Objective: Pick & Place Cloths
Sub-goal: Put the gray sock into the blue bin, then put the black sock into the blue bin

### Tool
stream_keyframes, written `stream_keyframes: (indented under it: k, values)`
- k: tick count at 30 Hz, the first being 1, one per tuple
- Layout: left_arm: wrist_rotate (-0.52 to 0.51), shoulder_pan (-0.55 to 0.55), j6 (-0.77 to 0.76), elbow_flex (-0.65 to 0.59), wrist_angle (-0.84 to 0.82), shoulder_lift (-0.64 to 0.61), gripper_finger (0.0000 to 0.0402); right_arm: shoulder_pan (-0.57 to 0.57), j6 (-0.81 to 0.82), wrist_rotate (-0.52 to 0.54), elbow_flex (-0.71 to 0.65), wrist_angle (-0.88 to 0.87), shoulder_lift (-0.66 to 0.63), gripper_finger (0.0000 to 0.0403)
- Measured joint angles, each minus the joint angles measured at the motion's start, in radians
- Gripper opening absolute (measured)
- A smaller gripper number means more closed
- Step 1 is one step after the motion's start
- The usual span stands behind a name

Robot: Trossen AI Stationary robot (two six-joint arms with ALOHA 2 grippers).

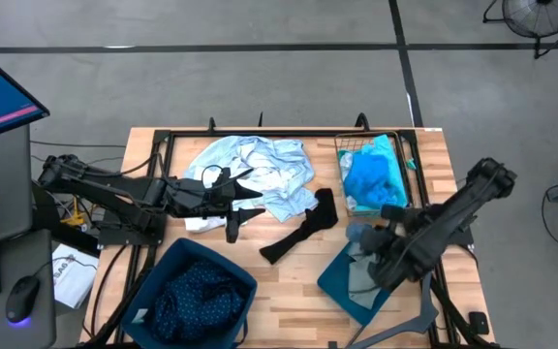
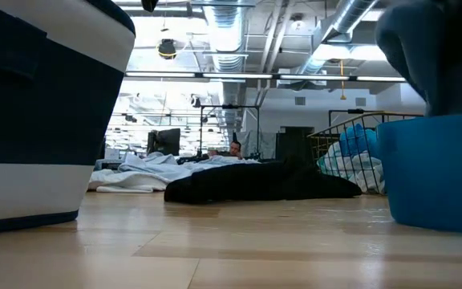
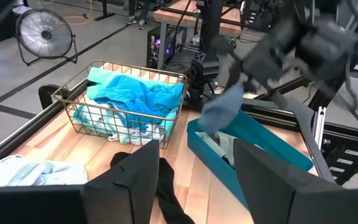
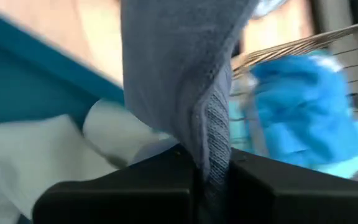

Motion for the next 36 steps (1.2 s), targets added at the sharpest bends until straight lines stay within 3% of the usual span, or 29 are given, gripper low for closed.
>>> stream_keyframes:
  k: [8, 17, 23, 31, 36]
  values:
    - [0.0, 0.0, -0.001, 0.0, 0.001, 0.0, 0.0186, 0.056, 0.02, -0.071, -0.096, 0.255, 0.123, 0.0002]
    - [0.0, 0.0, -0.002, 0.0, 0.003, 0.0, 0.0186, 0.091, -0.007, -0.091, -0.112, 0.344, 0.175, 0.004]
    - [0.0, 0.0, -0.034, 0.0, 0.002, 0.0, 0.0186, 0.113, -0.008, -0.091, -0.112, 0.378, 0.158, 0.0111]
    - [0.0, 0.0, -0.046, 0.0, 0.002, 0.0, 0.0186, 0.132, -0.06, -0.151, -0.112, 0.473, 0.034, 0.0256]
    - [0.0, 0.0, -0.051, 0.0, 0.008, 0.018, 0.0186, 0.132, -0.032, -0.168, -0.112, 0.489, -0.075, 0.0301]
